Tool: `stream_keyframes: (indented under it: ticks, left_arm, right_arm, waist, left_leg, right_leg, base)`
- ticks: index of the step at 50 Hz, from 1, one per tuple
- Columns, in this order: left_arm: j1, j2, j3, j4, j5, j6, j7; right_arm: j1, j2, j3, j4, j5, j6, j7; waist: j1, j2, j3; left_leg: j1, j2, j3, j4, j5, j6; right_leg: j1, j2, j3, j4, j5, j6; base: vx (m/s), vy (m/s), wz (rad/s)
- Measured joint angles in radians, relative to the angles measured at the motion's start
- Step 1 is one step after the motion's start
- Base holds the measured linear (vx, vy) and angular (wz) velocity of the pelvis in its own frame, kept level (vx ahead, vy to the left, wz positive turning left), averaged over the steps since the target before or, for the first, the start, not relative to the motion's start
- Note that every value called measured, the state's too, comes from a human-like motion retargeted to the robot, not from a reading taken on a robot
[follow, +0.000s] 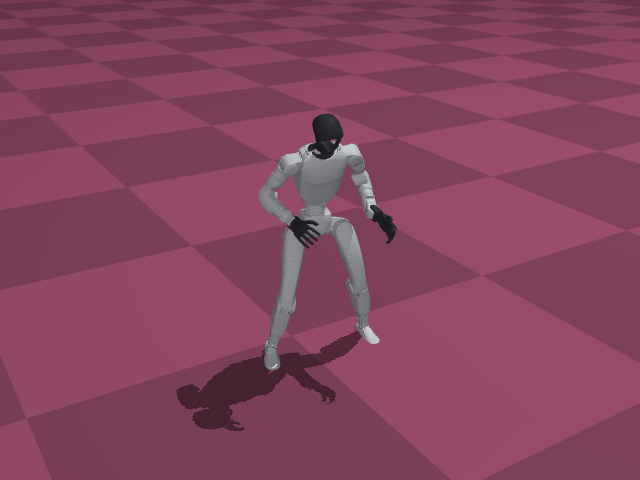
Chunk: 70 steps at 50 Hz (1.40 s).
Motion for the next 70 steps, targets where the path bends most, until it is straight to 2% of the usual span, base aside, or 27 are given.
stream_keyframes:
  ticks: [3,5,8,10,13,15,17,18,20,22,23,25,29,33,35,37,40,44,47,50,52,55,58,60,65,68,70]
  left_arm:
    - [-0.003,0.032,-0.008,0.175,0.083,0.019,0.011]
    - [-0.036,0.013,-0.021,0.343,0.111,0.031,0.069]
    - [-0.035,-0.030,0.042,0.624,0.074,0.057,0.130]
    - [-0.001,-0.050,0.147,0.791,0.086,0.079,0.112]
    - [0.077,-0.035,0.315,0.901,0.090,0.121,0.120]
    - [0.165,0.012,0.375,0.878,0.046,0.129,0.137]
    - [0.298,0.055,0.407,0.807,0.039,0.112,0.118]
    - [0.357,0.076,0.412,0.773,0.039,0.095,0.104]
    - [0.450,0.097,0.415,0.728,0.049,0.061,0.082]
    - [0.472,0.118,0.379,0.712,0.040,0.052,0.069]
    - [0.478,0.124,0.360,0.714,0.033,0.049,0.063]
    - [0.482,0.129,0.318,0.722,0.019,0.038,0.035]
    - [0.436,0.131,0.213,0.724,-0.021,0.068,-0.052]
    - [0.357,0.141,0.126,0.692,-0.043,0.062,-0.090]
    - [0.306,0.141,0.103,0.652,-0.078,0.072,-0.069]
    - [0.229,0.145,0.093,0.618,-0.103,0.066,-0.045]
    - [0.066,0.156,0.079,0.652,-0.109,0.058,-0.014]
    - [-0.217,0.101,0.081,0.843,-0.116,0.082,0.050]
    - [-0.293,0.039,0.134,0.846,-0.174,0.061,0.081]
    - [-0.206,0.034,0.233,0.727,-0.221,0.056,0.034]
    - [-0.095,0.047,0.281,0.623,-0.254,0.060,-0.003]
    - [0.068,0.069,0.297,0.490,-0.285,0.045,-0.029]
    - [0.199,0.117,0.241,0.426,-0.237,0.026,-0.037]
    - [0.251,0.162,0.198,0.411,-0.194,0.036,-0.062]
    - [0.302,0.212,0.139,0.373,-0.095,0.085,-0.159]
    - [0.331,0.192,0.133,0.349,-0.045,0.061,-0.153]
    - [0.348,0.174,0.135,0.331,-0.026,0.050,-0.128]
  right_arm:
    - [0.129,0.034,-0.110,0.157,0.127,-0.020,0.043]
    - [0.132,0.051,-0.140,0.291,0.269,-0.015,0.003]
    - [0.043,0.052,-0.118,0.473,0.522,-0.031,0.014]
    - [0.026,0.048,-0.132,0.507,0.650,-0.081,0.033]
    - [0.070,-0.064,-0.154,0.320,0.643,-0.122,0.076]
    - [0.157,-0.159,-0.205,0.136,0.636,-0.148,0.120]
    - [0.347,-0.239,-0.326,-0.032,0.692,-0.197,0.206]
    - [0.454,-0.262,-0.394,-0.085,0.745,-0.221,0.257]
    - [0.588,-0.314,-0.452,-0.082,0.840,-0.236,0.344]
    - [0.688,-0.297,-0.457,-0.003,0.835,-0.212,0.361]
    - [0.707,-0.304,-0.437,0.050,0.797,-0.199,0.361]
    - [0.708,-0.327,-0.382,0.176,0.718,-0.172,0.374]
    - [0.651,-0.331,-0.312,0.411,0.695,-0.124,0.444]
    - [0.616,-0.256,-0.292,0.581,0.698,-0.107,0.452]
    - [0.583,-0.217,-0.284,0.625,0.694,-0.085,0.414]
    - [0.516,-0.164,-0.273,0.651,0.705,-0.066,0.372]
    - [0.394,-0.049,-0.263,0.695,0.719,-0.038,0.314]
    - [0.190,0.128,-0.149,0.844,0.737,-0.005,0.118]
    - [0.038,0.123,-0.010,0.856,0.722,-0.027,0.062]
    - [-0.009,0.037,0.018,0.636,0.672,-0.068,0.123]
    - [0.102,-0.047,-0.064,0.386,0.716,-0.106,0.171]
    - [0.334,-0.179,-0.238,0.105,0.795,-0.146,0.262]
    - [0.517,-0.246,-0.363,0.076,0.886,-0.153,0.368]
    - [0.577,-0.261,-0.374,0.137,0.922,-0.130,0.410]
    - [0.618,-0.266,-0.355,0.320,0.886,-0.098,0.447]
    - [0.588,-0.231,-0.335,0.418,0.846,-0.094,0.444]
    - [0.536,-0.206,-0.303,0.477,0.826,-0.091,0.430]
  waist:
    - [-0.001,0.038,0.027]
    - [0.019,0.058,0.027]
    - [0.023,0.048,0.027]
    - [0.020,0.032,0.027]
    - [0.064,-0.010,-0.021]
    - [0.101,-0.055,-0.136]
    - [0.087,-0.110,-0.234]
    - [0.078,-0.138,-0.276]
    - [0.036,-0.185,-0.347]
    - [0.025,-0.208,-0.378]
    - [0.023,-0.196,-0.393]
    - [0.029,-0.154,-0.418]
    - [0.050,0.001,-0.415]
    - [0.069,0.115,-0.398]
    - [0.061,0.125,-0.381]
    - [0.028,0.101,-0.330]
    - [-0.043,0.046,-0.234]
    - [-0.070,0.002,-0.131]
    - [-0.042,0.014,-0.102]
    - [-0.032,-0.005,-0.159]
    - [-0.042,-0.061,-0.221]
    - [-0.062,-0.142,-0.328]
    - [-0.067,-0.202,-0.406]
    - [-0.062,-0.185,-0.438]
    - [0.005,-0.043,-0.420]
    - [0.058,0.044,-0.385]
    - [0.099,0.078,-0.362]
  left_leg:
    - [-0.222,0.014,-0.040,0.248,-0.088,-0.009]
    - [-0.355,0.039,-0.051,0.368,-0.128,0.007]
    - [-0.423,0.112,-0.025,0.462,-0.162,-0.038]
    - [-0.347,0.152,0.002,0.424,-0.126,-0.101]
    - [-0.120,0.213,0.098,0.158,0.107,-0.042]
    - [0.008,0.222,0.185,-0.124,0.403,0.042]
    - [0.067,0.130,0.110,-0.257,0.550,0.032]
    - [0.081,0.054,0.021,-0.288,0.561,0.006]
    - [0.098,-0.107,-0.091,-0.316,0.559,-0.046]
    - [0.094,-0.200,0.027,-0.305,0.567,-0.057]
    - [0.096,-0.197,0.110,-0.295,0.558,-0.067]
    - [0.108,-0.224,0.183,-0.331,0.574,-0.050]
    - [0.110,-0.226,0.039,-0.390,0.576,-0.046]
    - [0.104,-0.208,-0.108,-0.392,0.598,-0.096]
    - [0.098,-0.197,0.000,-0.304,0.457,-0.014]
    - [0.087,-0.166,0.077,-0.105,0.123,0.070]
    - [0.034,-0.116,-0.016,0.205,-0.237,0.098]
    - [-0.063,-0.005,-0.127,0.452,-0.313,0.048]
    - [0.006,0.137,-0.148,0.309,-0.211,0.031]
    - [0.102,0.274,-0.113,0.065,0.089,0.029]
    - [0.156,0.256,-0.098,-0.076,0.310,0.012]
    - [0.133,0.072,-0.131,-0.122,0.387,-0.012]
    - [0.122,-0.105,0.039,-0.154,0.389,-0.035]
    - [0.131,-0.130,0.173,-0.210,0.434,-0.055]
    - [0.119,-0.219,0.111,-0.379,0.633,-0.063]
    - [0.097,-0.222,-0.064,-0.407,0.609,-0.136]
    - [0.085,-0.216,-0.079,-0.405,0.596,-0.144]
  right_leg:
    - [-0.187,-0.127,-0.059,0.133,0.006,-0.095]
    - [-0.340,-0.128,-0.033,0.236,0.000,-0.139]
    - [-0.508,-0.079,0.012,0.426,-0.063,-0.126]
    - [-0.493,-0.065,0.005,0.487,-0.085,-0.077]
    - [-0.358,0.026,-0.049,0.395,-0.094,-0.077]
    - [-0.256,0.109,-0.110,0.199,-0.036,-0.093]
    - [-0.084,0.150,-0.173,-0.025,0.076,-0.077]
    - [0.009,0.175,-0.187,-0.162,0.172,-0.059]
    - [0.184,0.224,-0.161,-0.453,0.458,-0.006]
    - [0.290,0.269,-0.027,-0.660,0.752,0.058]
    - [0.319,0.315,0.040,-0.706,0.829,0.060]
    - [0.337,0.340,0.117,-0.717,0.845,0.061]
    - [0.310,0.283,-0.061,-0.600,0.708,-0.024]
    - [0.303,0.200,-0.065,-0.610,0.587,-0.020]
    - [0.268,0.106,-0.038,-0.600,0.519,0.007]
    - [0.246,-0.017,-0.006,-0.584,0.437,0.041]
    - [0.242,-0.187,0.012,-0.573,0.332,0.049]
    - [0.152,-0.244,0.092,-0.361,0.255,-0.003]
    - [0.002,-0.134,0.116,-0.031,0.093,-0.024]
    - [-0.040,-0.008,0.040,0.093,0.039,-0.035]
    - [0.058,0.017,-0.053,0.017,0.039,-0.064]
    - [0.247,0.064,-0.161,-0.295,0.240,-0.080]
    - [0.354,0.131,-0.076,-0.563,0.657,0.044]
    - [0.411,0.220,0.019,-0.713,0.827,0.061]
    - [0.392,0.226,-0.063,-0.612,0.707,0.018]
    - [0.429,0.200,-0.053,-0.647,0.680,0.026]
    - [0.418,0.135,-0.059,-0.637,0.630,0.038]
  base:
    - [-0.10,-0.28,0.09]
    - [-0.03,-0.39,-0.38]
    - [0.16,-0.54,-0.81]
    - [0.43,-0.71,-0.80]
    - [0.63,-0.91,-1.00]
    - [0.79,-1.06,-0.70]
    - [0.90,-1.05,0.21]
    - [0.87,-1.04,0.61]
    - [0.76,-1.04,0.73]
    - [0.65,-1.14,0.48]
    - [0.59,-1.19,-0.03]
    - [0.54,-0.96,-0.53]
    - [0.50,-0.85,-0.60]
    - [0.50,-0.94,-0.28]
    - [0.44,-0.97,0.01]
    - [0.37,-1.00,0.53]
    - [0.26,-1.09,1.08]
    - [0.18,-1.22,0.82]
    - [0.30,-1.37,-0.32]
    - [0.57,-1.45,-0.27]
    - [0.74,-1.38,0.64]
    - [0.63,-1.21,0.96]
    - [0.48,-1.16,0.63]
    - [0.37,-1.26,0.28]
    - [0.29,-0.98,0.01]
    - [0.28,-1.04,-0.34]
    - [0.26,-1.02,-0.67]
